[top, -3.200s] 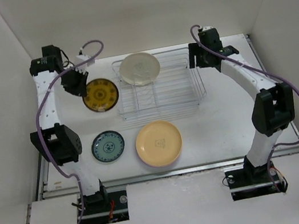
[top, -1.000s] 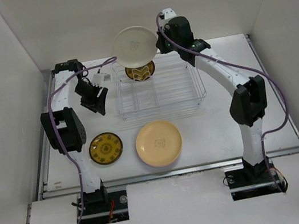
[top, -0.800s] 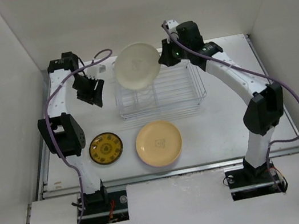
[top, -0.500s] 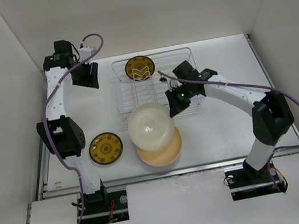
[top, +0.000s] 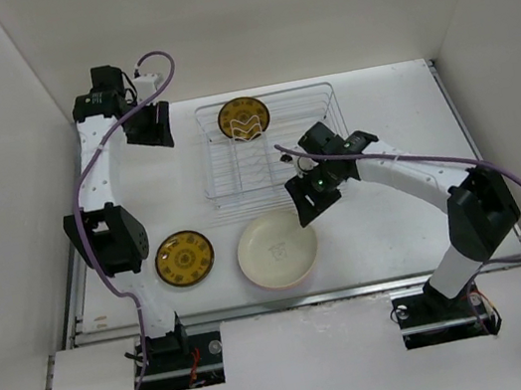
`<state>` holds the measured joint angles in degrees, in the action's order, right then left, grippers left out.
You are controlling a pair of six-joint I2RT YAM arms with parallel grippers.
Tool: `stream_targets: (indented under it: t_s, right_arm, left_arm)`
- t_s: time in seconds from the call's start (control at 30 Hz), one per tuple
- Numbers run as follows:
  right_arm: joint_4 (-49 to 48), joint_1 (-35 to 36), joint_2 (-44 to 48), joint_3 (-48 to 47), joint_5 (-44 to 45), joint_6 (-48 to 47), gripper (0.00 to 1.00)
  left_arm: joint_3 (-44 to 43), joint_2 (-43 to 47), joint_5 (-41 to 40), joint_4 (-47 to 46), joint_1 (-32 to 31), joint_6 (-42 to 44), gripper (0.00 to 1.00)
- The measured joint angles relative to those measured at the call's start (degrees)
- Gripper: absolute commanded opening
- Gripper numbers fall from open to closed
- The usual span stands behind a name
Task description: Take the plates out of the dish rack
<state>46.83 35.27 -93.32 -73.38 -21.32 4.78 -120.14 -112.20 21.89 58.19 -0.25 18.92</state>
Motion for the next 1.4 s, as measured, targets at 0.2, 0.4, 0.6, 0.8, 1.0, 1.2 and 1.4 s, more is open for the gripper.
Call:
stream_targets:
  t_s: [0.2,0.4,0.6,0.8,1.0,1.2,1.4]
  right_arm:
    - [1.73,0.83,-0.02,-1.53,3.67,0.17,0.62]
    - [0.72,0.83,2.67,-6.1,10.91,1.77,0.65]
    - [-4.07,0.83,5.99,-9.35,18.64,3.02,0.69]
    - [-10.14,0.35,5.22,-11.13,27.43,4.39,0.69]
    - [-15.04,-0.74,3.61,-11.89,30.51,4.7,0.7]
    - [-17.68,-1.22,-0.42,-12.83,30.49,4.72,0.7]
    - [-17.94,-1.53,-3.08,-12.83,29.86,4.72,0.7]
  left_arm:
    - [0.0,0.0,0.0,1.29,-0.35,0.63,0.48]
    - [0.0,0.0,-0.02,-0.74,-4.74,4.02,0.57]
    - [0.0,-0.04,0.83,-9.79,-11.56,5.77,0.57]
    - [-3.37,-4.98,0.96,-20.15,-14.16,6.25,0.59]
    - [-4.85,-14.64,-0.44,-31.34,-14.62,6.08,0.69]
    - [-4.24,-20.7,0.66,-42.51,-14.6,7.1,0.77]
    - [-4.24,-22.69,2.97,-48.87,-14.56,8.37,0.57]
